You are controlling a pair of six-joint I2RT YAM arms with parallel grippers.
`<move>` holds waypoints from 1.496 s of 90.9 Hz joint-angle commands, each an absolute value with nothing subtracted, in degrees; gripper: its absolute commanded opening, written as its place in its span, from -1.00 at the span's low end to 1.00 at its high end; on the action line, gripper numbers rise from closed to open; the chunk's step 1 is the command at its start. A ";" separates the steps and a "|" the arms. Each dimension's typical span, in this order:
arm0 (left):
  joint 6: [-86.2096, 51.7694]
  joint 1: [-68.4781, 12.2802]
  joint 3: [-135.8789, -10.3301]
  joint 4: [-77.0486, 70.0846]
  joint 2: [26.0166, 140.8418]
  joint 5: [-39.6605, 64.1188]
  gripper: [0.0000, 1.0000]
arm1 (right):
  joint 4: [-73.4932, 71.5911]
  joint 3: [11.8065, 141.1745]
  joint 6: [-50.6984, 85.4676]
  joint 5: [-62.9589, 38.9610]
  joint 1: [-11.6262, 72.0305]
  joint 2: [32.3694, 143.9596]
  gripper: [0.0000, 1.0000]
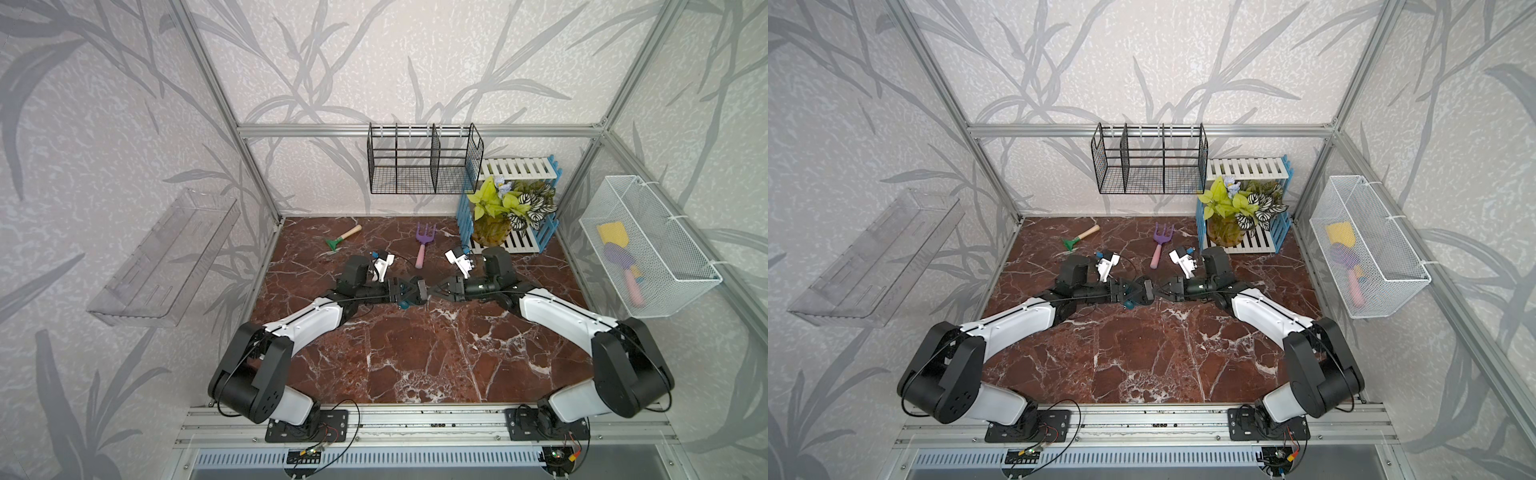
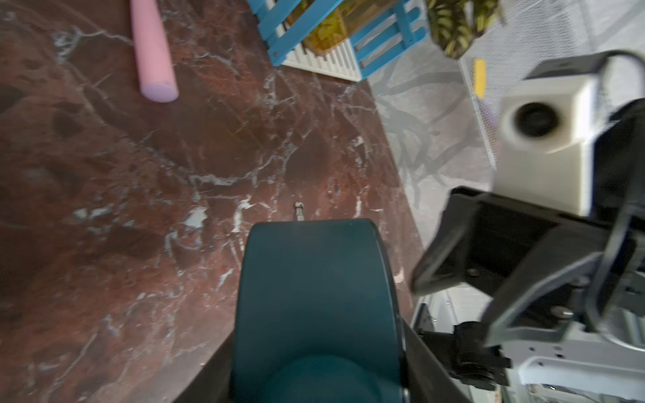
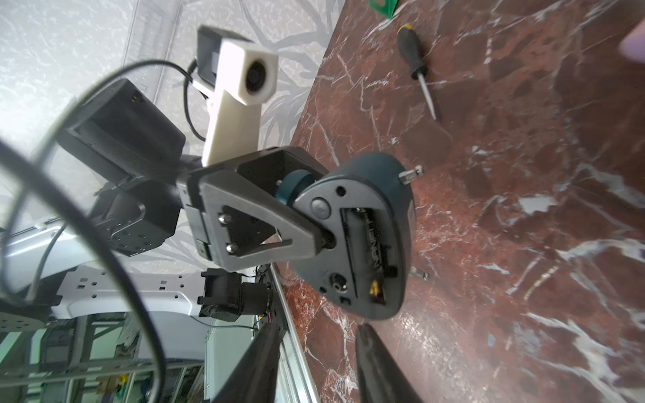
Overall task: Remove the battery from the alarm
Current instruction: Remove the cover from the alarm, then place the alarm at the center of the board.
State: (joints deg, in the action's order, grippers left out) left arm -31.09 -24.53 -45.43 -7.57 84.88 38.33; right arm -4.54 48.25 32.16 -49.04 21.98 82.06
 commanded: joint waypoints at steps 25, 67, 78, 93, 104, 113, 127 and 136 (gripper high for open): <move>-1.67 -49.99 -60.75 16.86 88.91 -12.33 -0.75 | 2.92 35.59 33.11 -20.68 10.54 61.36 -0.13; -30.68 -27.38 -42.34 -5.78 79.33 34.20 -0.68 | -2.28 39.09 23.86 -31.62 17.02 70.33 -0.02; -38.49 -21.51 -34.22 -15.19 80.30 50.09 -0.68 | 0.12 45.46 21.31 -31.07 21.77 78.56 -0.02; -42.68 -19.64 -31.58 -20.14 85.54 56.90 -0.65 | -1.94 49.75 22.48 -33.30 24.89 86.08 -0.02; -43.86 -18.58 -31.66 -21.59 90.23 57.47 -0.55 | -0.53 53.03 21.98 -34.43 27.03 90.18 0.00; -42.93 -17.63 -32.35 -18.57 93.34 54.94 -0.17 | -0.93 54.08 23.04 -35.00 27.65 91.91 0.00; -37.65 -17.20 -35.55 -7.40 92.13 47.20 0.52 | -0.76 54.27 22.95 -35.13 28.21 92.01 0.00; -37.09 -16.27 -36.98 -4.97 91.32 44.65 0.54 | -0.59 53.80 22.65 -34.89 28.20 91.76 0.00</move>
State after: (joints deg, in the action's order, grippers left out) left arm -39.99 -17.28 -34.06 -10.68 92.66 49.30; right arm -0.97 52.73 23.09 -34.17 28.08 92.05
